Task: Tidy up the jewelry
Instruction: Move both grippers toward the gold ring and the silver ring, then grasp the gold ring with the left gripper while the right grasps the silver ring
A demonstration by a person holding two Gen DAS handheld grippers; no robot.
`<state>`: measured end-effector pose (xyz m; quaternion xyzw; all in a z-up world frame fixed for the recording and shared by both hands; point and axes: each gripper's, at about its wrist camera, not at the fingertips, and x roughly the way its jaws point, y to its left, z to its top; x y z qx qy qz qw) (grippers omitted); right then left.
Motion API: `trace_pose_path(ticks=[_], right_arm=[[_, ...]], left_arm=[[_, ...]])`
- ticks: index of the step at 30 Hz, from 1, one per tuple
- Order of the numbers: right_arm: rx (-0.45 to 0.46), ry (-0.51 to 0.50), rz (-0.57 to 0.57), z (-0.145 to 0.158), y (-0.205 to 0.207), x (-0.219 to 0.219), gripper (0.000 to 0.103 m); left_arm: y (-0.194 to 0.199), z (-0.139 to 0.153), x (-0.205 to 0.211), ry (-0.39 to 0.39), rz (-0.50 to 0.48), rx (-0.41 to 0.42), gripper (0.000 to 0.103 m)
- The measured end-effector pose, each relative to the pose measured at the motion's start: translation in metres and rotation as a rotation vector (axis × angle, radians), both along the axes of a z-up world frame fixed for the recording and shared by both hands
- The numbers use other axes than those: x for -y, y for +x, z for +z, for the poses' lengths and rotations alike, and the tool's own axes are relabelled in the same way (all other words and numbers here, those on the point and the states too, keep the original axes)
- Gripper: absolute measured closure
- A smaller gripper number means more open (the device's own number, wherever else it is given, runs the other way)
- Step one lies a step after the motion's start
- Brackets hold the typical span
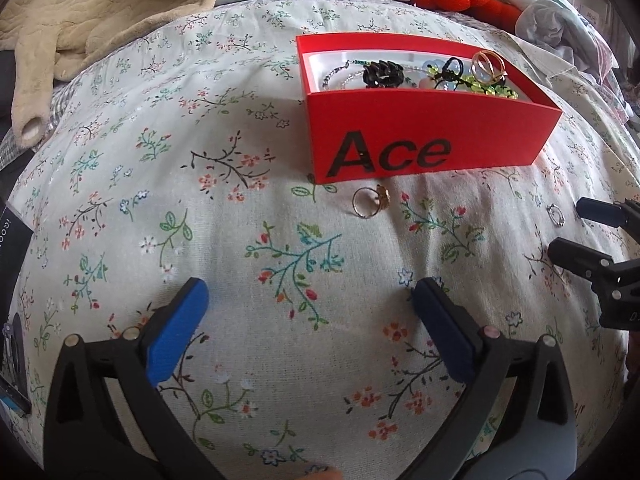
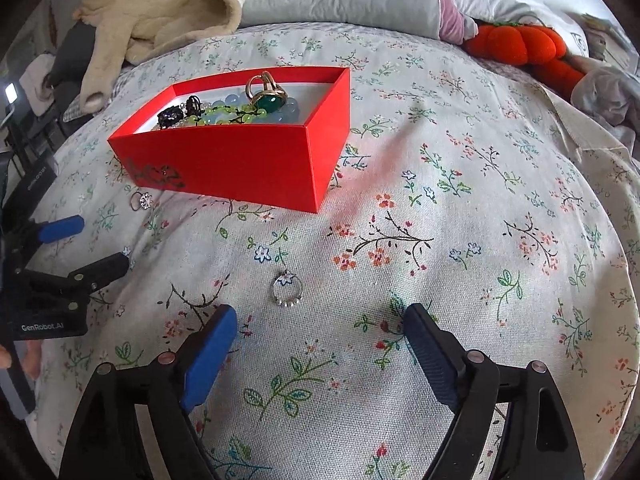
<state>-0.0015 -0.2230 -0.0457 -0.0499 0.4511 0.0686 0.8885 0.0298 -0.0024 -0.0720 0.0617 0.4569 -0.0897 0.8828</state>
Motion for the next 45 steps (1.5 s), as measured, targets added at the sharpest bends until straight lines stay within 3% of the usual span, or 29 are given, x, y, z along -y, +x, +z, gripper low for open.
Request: trace_pose_path(ticks=[2, 18, 23, 33, 45], right_arm=[[0.005, 0.005, 0.004, 0.0, 0.001, -0.001, 0.02], [0.004, 0.029, 0.075, 0.004, 0.004, -0.015, 0.087], [-0.001, 0.032, 0.075, 0.007, 0.005, -0.015, 0.088], [-0.001, 0.063, 0.083, 0.016, 0.001, -0.014, 0.088], [-0.004, 0.071, 0.08, 0.02, -0.001, -0.013, 0.088]], left_arm=[[0.001, -0.001, -0.001, -0.005, 0.003, -0.005, 0.0], [0.003, 0.004, 0.002, -0.003, 0.015, -0.026, 0.0], [0.008, 0.01, 0.003, -0.051, 0.005, -0.038, 0.004], [0.023, 0.021, 0.011, -0.15, -0.016, -0.052, 0.046], [0.029, 0.019, 0.019, -0.164, -0.03, -0.068, 0.083]])
